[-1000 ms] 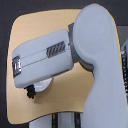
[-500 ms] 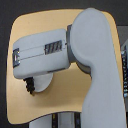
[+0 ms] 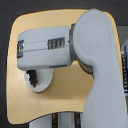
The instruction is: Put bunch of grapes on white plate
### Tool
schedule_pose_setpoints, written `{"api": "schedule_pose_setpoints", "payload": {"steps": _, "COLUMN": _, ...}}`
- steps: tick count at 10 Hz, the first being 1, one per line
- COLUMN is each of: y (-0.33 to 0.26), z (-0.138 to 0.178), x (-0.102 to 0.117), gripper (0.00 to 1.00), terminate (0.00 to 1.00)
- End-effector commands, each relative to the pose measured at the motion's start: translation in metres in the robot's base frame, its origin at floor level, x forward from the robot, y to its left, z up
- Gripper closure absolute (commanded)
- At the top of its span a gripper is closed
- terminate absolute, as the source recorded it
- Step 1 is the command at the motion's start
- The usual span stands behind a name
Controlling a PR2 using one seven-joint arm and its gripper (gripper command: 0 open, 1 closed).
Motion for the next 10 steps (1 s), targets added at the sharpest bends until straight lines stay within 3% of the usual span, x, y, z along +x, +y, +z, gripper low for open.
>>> {"api": "schedule_pose_setpoints", "payload": {"steps": 1, "y": -0.014, "z": -0.008, "x": 0.0, "gripper": 1.0, "terminate": 0.0}}
{"api": "schedule_pose_setpoints", "payload": {"steps": 10, "y": -0.027, "z": -0.008, "x": -0.005, "gripper": 1.0, "terminate": 0.0}}
